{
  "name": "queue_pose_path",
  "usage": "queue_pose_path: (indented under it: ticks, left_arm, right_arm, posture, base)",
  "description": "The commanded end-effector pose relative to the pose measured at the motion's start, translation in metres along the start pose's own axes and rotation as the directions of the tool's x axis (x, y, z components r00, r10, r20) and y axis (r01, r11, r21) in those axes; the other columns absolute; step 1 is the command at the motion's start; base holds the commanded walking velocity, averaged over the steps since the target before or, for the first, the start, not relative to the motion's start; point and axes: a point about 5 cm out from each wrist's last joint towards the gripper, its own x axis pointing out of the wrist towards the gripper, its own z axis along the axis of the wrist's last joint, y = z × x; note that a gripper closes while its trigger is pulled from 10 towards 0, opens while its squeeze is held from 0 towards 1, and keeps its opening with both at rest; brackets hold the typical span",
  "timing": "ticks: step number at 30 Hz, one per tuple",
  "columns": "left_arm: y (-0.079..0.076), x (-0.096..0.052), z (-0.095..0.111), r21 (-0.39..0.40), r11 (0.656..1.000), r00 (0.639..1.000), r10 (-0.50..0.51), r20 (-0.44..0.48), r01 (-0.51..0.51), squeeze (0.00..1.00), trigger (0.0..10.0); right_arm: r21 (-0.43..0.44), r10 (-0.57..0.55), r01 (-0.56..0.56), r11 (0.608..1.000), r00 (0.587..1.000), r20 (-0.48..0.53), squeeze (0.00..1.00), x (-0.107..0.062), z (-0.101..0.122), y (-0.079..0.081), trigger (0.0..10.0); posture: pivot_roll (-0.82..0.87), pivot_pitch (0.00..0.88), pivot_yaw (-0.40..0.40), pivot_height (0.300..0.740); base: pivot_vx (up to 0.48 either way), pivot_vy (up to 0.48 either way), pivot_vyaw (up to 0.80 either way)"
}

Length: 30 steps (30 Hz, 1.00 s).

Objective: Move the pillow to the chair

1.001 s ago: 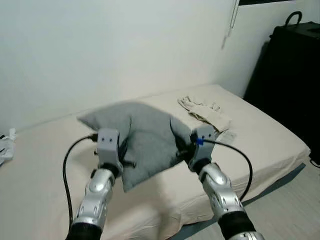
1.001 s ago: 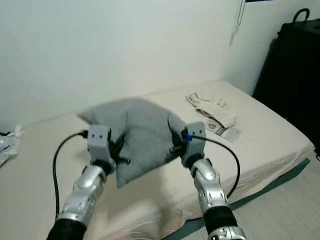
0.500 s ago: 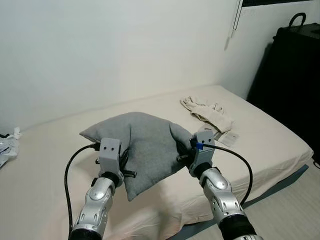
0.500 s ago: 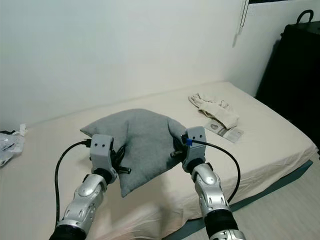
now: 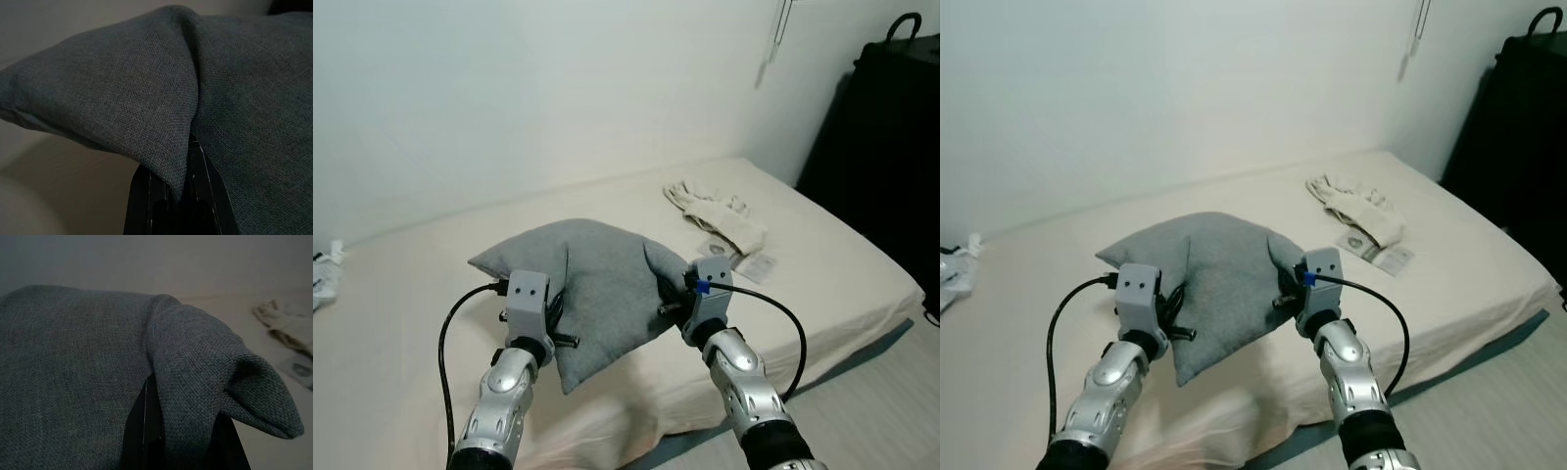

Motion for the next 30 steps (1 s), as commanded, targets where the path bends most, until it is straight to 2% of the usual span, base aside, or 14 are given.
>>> queue_pose_path:
  ticks: [1, 16, 26, 30]
  left_arm:
    - [0.0131, 0.0007, 0.0066, 0.004, 0.998, 0.998, 0.057, 0.030, -0.057, 0.00, 10.0]
    - [0.0149, 0.0014, 0.0076, 0.015, 0.998, 0.998, 0.060, 0.028, -0.060, 0.00, 10.0]
    - [0.0139, 0.0022, 0.0083, 0.027, 0.998, 0.998, 0.061, 0.028, -0.062, 0.00, 10.0]
    - [0.0146, 0.0019, 0.0069, -0.002, 0.997, 0.997, 0.071, 0.016, -0.071, 0.00, 10.0]
  right_arm:
    - [-0.010, -0.025, 0.025, 1.000, 0.999, 0.027, 0.00, -0.0013, 0.0024, -0.0041, 10.0]
    - [-0.007, -0.020, 0.020, 1.000, 1.000, 0.018, 0.00, -0.0008, 0.0017, -0.0057, 10.0]
    - [-0.003, -0.024, 0.024, 1.000, 1.000, 0.016, 0.00, -0.0017, 0.0015, -0.0072, 10.0]
    - [-0.002, -0.025, 0.025, 1.000, 1.000, 0.016, 0.00, -0.0019, 0.0013, -0.0075, 10.0]
  posture:
    - [-0.01, 0.015, -0.002, 0.740]
    - [-0.01, 0.022, -0.001, 0.740]
    - [-0.01, 0.029, 0.001, 0.740]
    - [-0.01, 0.030, 0.001, 0.740]
  base:
    - [0.000, 0.000, 0.00]
    - [0.000, 0.000, 0.00]
    - [0.000, -0.463, 0.00]
    - [0.000, -0.066, 0.00]
